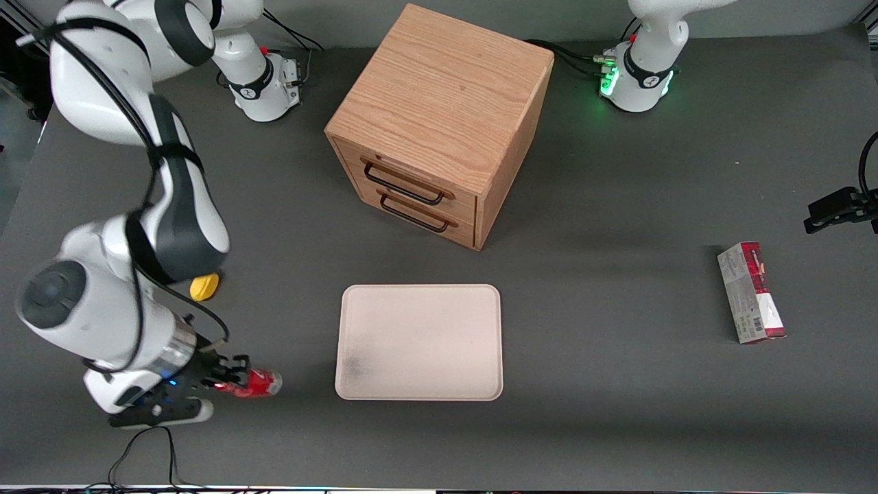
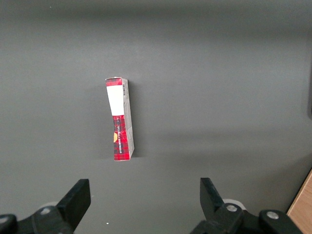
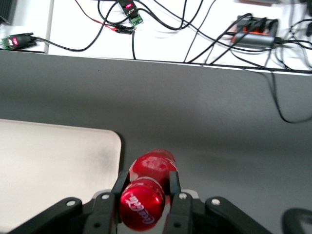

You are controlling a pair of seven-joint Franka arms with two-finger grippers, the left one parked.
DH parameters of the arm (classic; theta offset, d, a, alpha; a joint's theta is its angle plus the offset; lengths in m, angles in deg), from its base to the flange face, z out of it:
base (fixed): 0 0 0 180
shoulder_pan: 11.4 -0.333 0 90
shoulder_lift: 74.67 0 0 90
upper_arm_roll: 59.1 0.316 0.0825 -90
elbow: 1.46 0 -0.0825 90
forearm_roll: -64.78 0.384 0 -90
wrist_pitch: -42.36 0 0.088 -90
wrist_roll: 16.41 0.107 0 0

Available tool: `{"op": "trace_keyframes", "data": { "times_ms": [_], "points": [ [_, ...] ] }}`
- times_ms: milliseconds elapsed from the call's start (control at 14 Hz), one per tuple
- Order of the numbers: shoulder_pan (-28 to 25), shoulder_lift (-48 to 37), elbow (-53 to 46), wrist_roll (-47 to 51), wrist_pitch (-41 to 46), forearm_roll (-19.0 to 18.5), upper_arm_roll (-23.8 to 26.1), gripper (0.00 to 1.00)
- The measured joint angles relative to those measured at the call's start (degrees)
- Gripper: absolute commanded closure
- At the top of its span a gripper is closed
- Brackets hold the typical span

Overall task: Place coke bottle on tray
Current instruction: 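Lift the red bottle and carry it onto the cream tray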

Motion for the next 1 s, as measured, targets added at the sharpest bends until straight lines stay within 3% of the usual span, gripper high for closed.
{"op": "trace_keyframes", "data": {
  "times_ms": [357,571,1000],
  "points": [
    [-1.57,-4.13,0.89,11.47,2.2,-0.19,3.34,1.0],
    [-3.74,-4.06,4.05,17.98,0.66,-3.32,6.62,1.0],
    [-4.94,-2.36,17.32,23.14,-15.6,-5.01,8.01,1.0]
  ]
}}
